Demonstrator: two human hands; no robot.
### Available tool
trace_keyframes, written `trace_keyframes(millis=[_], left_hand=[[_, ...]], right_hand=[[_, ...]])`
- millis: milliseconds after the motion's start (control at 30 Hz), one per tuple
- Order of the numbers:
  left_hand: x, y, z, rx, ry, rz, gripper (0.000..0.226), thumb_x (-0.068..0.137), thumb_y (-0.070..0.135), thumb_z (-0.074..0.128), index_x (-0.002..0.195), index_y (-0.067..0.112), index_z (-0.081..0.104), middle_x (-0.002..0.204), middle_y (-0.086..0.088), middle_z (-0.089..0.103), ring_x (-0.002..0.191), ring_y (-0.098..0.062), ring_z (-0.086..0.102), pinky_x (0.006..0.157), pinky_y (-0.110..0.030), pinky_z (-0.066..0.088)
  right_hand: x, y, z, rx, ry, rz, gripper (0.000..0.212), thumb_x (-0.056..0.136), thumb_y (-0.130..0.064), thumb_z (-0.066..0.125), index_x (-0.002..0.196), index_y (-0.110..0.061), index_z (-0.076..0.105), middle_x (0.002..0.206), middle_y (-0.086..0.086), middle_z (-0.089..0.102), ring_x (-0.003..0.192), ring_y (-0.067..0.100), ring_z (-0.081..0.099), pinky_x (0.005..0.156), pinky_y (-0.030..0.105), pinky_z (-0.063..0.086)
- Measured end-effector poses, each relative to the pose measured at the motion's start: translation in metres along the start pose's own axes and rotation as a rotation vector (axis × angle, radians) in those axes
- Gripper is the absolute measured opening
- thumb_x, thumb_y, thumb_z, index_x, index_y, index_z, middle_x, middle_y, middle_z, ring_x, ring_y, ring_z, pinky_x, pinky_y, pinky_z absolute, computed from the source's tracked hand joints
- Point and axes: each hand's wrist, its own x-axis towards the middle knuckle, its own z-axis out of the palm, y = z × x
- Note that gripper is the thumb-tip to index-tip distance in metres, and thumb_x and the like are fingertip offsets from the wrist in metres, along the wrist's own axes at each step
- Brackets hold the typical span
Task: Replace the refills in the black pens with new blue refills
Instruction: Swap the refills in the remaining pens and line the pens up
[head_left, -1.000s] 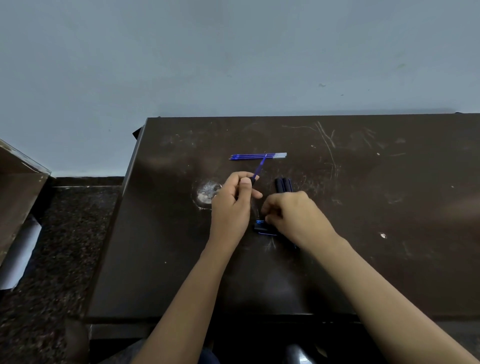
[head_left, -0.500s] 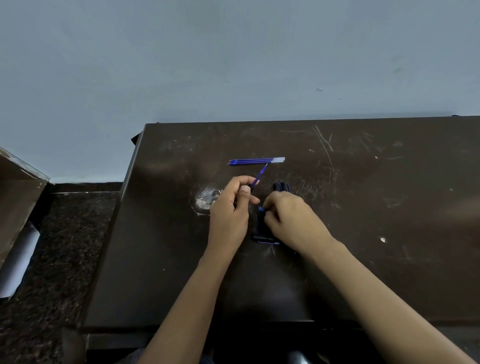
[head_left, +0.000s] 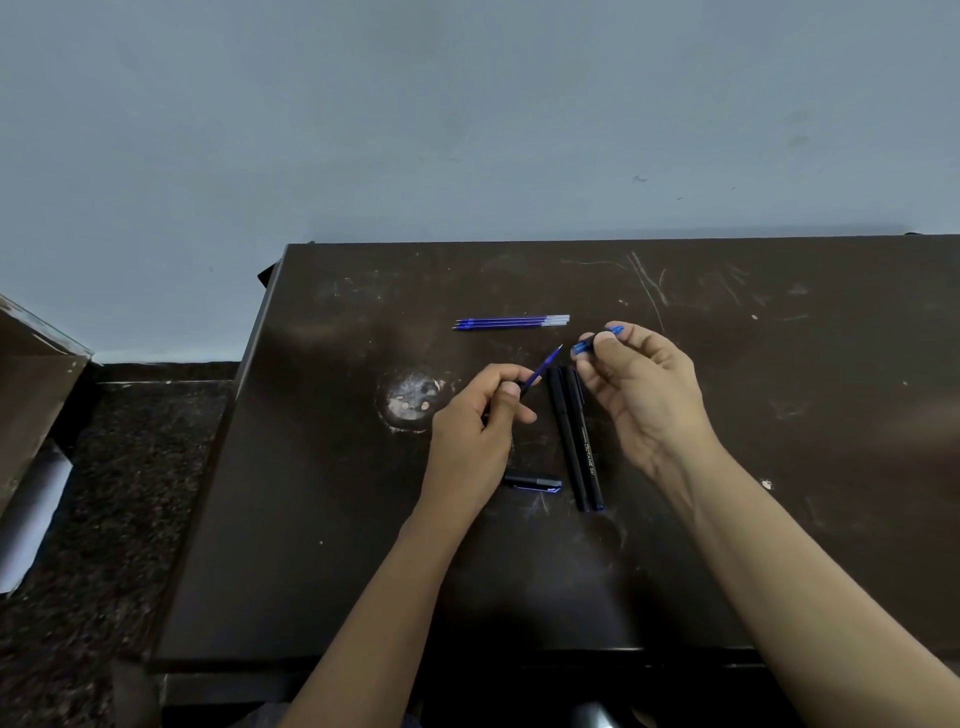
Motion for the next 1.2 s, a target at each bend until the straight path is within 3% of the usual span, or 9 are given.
trace_keyframes(millis=[200, 567, 767, 967, 1100, 1200], left_hand=[[-0.0006, -0.0001, 0.0005, 0.009, -0.004, -0.007, 0.022, 0.099, 0.031, 0.044, 0.098, 0.043, 0.062, 0.069, 0.011, 0.068, 0.046, 0.001, 0.041, 0.047, -0.012, 0.034], [-0.0013, 0.0026, -0.0022, 0.017, -0.007, -0.025, 0.022, 0.099, 0.029, 0.045, 0.101, 0.037, 0.065, 0.069, 0.009, 0.068, 0.046, 0.001, 0.042, 0.046, -0.011, 0.034], [-0.0022, 0.0054, -0.0017, 0.05, -0.029, -0.03, 0.021, 0.099, 0.03, 0.045, 0.101, 0.04, 0.064, 0.071, 0.008, 0.07, 0.047, 0.003, 0.044, 0.052, -0.015, 0.036], [-0.0033, 0.0063, -0.0031, 0.085, -0.023, -0.025, 0.021, 0.099, 0.028, 0.046, 0.1, 0.038, 0.065, 0.07, 0.007, 0.069, 0.054, -0.009, 0.05, 0.051, -0.01, 0.039], [-0.0036, 0.007, -0.0022, 0.124, -0.021, -0.079, 0.024, 0.098, 0.032, 0.046, 0.106, 0.03, 0.068, 0.071, 0.012, 0.07, 0.051, -0.002, 0.05, 0.05, -0.009, 0.041], [-0.0045, 0.0093, -0.0023, 0.109, -0.042, -0.095, 0.026, 0.096, 0.033, 0.048, 0.097, 0.024, 0.073, 0.071, 0.01, 0.07, 0.05, 0.002, 0.054, 0.051, -0.008, 0.043]], right_hand=[[-0.0021, 0.0008, 0.0016, 0.008, 0.004, 0.004, 0.01, 0.092, 0.002, 0.054, 0.099, -0.006, 0.052, 0.083, 0.009, 0.062, 0.07, 0.016, 0.063, 0.073, 0.023, 0.057], [-0.0018, 0.0007, 0.0001, -0.157, -0.076, -0.078, 0.013, 0.09, 0.002, 0.056, 0.096, -0.01, 0.054, 0.083, 0.008, 0.067, 0.069, 0.012, 0.066, 0.07, 0.023, 0.057], [0.0014, -0.0001, -0.0033, -0.11, -0.046, -0.052, 0.013, 0.09, 0.001, 0.057, 0.1, -0.007, 0.054, 0.083, 0.008, 0.066, 0.068, 0.013, 0.066, 0.071, 0.024, 0.058], [0.0009, 0.0031, -0.0024, -0.25, -0.127, -0.035, 0.016, 0.089, 0.002, 0.057, 0.101, -0.01, 0.056, 0.084, 0.009, 0.07, 0.069, 0.014, 0.065, 0.067, 0.022, 0.056], [0.002, 0.0013, -0.004, -0.295, -0.131, -0.026, 0.014, 0.089, 0.0, 0.058, 0.097, -0.01, 0.058, 0.081, 0.005, 0.071, 0.066, 0.012, 0.064, 0.063, 0.019, 0.055], [0.0026, 0.0008, -0.0065, -0.324, -0.142, -0.033, 0.011, 0.089, -0.001, 0.059, 0.095, -0.009, 0.061, 0.082, 0.007, 0.07, 0.066, 0.012, 0.064, 0.064, 0.019, 0.055]])
